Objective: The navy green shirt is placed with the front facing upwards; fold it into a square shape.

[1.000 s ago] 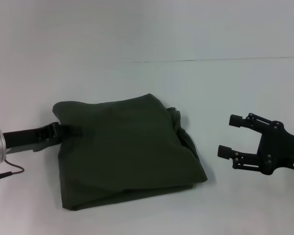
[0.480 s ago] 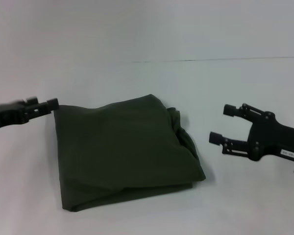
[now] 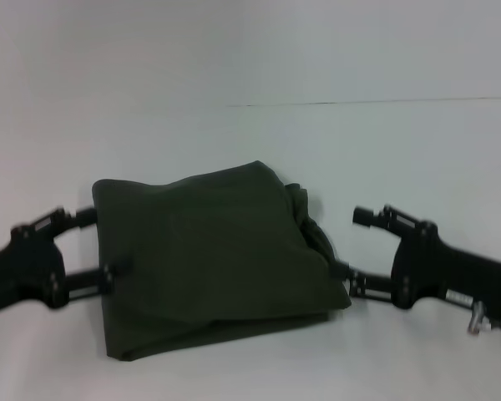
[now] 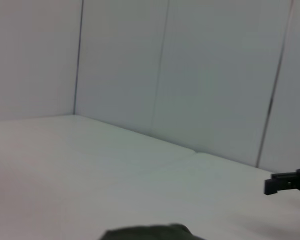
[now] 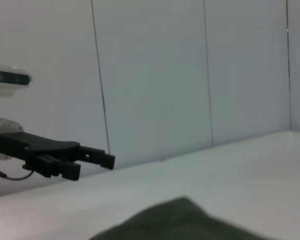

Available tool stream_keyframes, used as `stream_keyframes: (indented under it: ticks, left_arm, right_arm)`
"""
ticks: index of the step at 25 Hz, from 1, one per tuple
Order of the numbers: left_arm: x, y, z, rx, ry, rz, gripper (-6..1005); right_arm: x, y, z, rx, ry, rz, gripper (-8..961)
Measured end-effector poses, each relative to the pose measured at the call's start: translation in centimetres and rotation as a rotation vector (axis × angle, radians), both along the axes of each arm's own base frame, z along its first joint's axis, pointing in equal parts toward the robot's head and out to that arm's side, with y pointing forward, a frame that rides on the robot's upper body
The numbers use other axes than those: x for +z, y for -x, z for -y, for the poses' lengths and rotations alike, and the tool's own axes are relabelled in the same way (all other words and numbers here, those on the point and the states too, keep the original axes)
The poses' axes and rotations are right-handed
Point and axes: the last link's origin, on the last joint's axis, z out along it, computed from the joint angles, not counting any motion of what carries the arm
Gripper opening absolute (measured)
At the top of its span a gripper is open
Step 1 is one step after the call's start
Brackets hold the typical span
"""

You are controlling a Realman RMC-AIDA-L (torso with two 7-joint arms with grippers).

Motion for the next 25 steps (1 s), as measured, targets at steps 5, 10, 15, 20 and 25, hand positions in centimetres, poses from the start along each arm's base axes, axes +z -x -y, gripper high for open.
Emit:
stream_keyframes:
  ticks: [5, 10, 15, 20, 25]
  left_arm:
    - [-1.1, 1.2, 2.0, -0.009, 0.009, -0.028, 947]
    - [-2.8, 2.2, 3.5, 0.002, 0.075, -0.045, 947]
    - [-3.4, 2.0, 3.7, -0.008, 0.106, -0.042, 947]
    - [-3.1, 1.9, 3.7, -0.018, 0.105, -0.03, 947]
    - [-3.1, 1.8, 3.7, -0.02, 0.103, -0.025, 947]
  right_arm:
    - [-1.7, -1.3, 2.7, -0.012, 0.02, 0.016, 941]
    - [-2.5, -2.7, 4.5, -0.04, -0.002, 0.046, 940]
    - [-2.5, -3.1, 4.8, -0.05, -0.006, 0.053, 941]
    - [-2.4, -3.1, 4.7, -0.04, -0.013, 0.062, 941]
    - [-2.4, -3.1, 4.7, -0.036, -0.027, 0.063, 940]
